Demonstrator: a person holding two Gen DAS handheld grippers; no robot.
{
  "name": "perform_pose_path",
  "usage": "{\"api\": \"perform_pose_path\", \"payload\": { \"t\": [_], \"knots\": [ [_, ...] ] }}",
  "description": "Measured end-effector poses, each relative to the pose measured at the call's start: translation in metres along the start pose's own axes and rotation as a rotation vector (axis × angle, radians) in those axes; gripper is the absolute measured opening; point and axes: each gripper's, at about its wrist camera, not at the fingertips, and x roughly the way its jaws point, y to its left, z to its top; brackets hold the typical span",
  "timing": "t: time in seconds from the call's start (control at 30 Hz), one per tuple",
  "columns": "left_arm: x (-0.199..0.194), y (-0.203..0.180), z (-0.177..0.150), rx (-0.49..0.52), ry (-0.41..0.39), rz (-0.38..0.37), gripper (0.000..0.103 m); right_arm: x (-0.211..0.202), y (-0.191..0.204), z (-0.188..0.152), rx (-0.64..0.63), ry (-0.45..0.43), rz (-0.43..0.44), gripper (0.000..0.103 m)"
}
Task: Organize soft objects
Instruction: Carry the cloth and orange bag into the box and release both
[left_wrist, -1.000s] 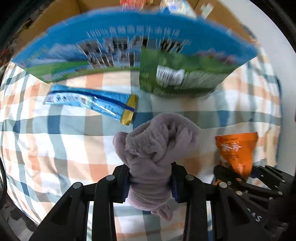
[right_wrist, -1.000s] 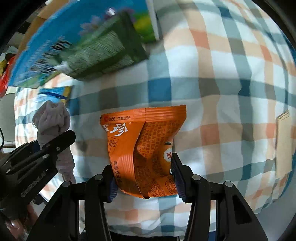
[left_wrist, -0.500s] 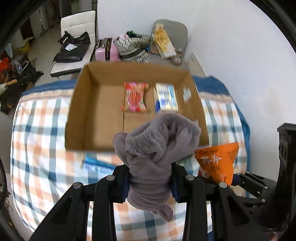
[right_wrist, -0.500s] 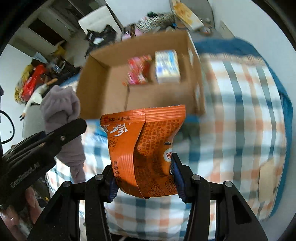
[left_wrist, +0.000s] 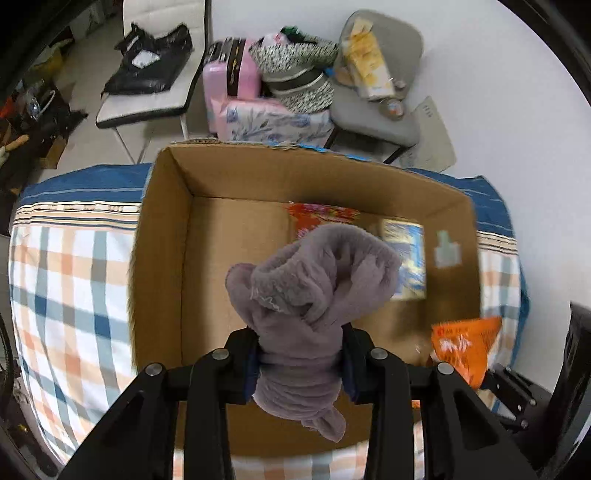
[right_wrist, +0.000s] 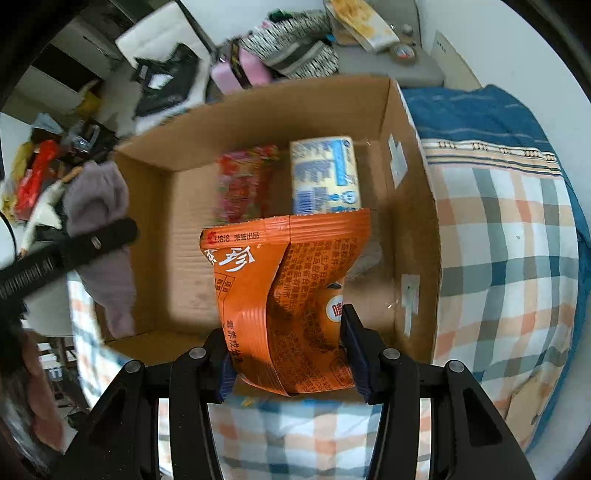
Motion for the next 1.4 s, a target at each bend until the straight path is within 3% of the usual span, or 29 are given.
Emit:
{"api": "perform_pose_path", "payload": {
  "t": [0.3,0.57,0.73,0.8,0.87,0.9,0.97,1.4],
  "knots": [
    [0.061,0.005,0.036,0.002,0.096,0.050,0.034,0.066,-0.020,0.018,0.029,0.117,-0.035,0.052],
    [0.073,0.016,0.046,-0.044,0.144,0.099,0.035,0.082,-0.016,0.025,0.010,0.160,-0.075,0.054],
    [0.063,0.022,0.045,-0.061,0.118,0.103,0.043,0.075,-0.011,0.028,0.014,0.148,-0.043,0.075],
    [0.057,0.024,0.042,-0.054,0.108,0.110,0.058,0.071,-0.005,0.028,0.002,0.135,-0.040,0.084],
    [0.052,0.024,0.040,-0.045,0.095,0.126,0.071,0.066,0.001,0.027,-0.014,0.116,-0.063,0.101],
    [0.048,0.024,0.038,-0.044,0.086,0.133,0.081,0.062,0.003,0.028,-0.020,0.098,-0.067,0.101],
    [0.039,0.025,0.033,-0.047,0.064,0.136,0.087,0.056,0.005,0.029,-0.019,0.078,-0.075,0.101],
    [-0.042,0.012,-0.036,0.006,-0.178,0.149,0.099,-0.003,0.024,0.000,-0.072,-0.094,-0.136,0.102]
  ]
}}
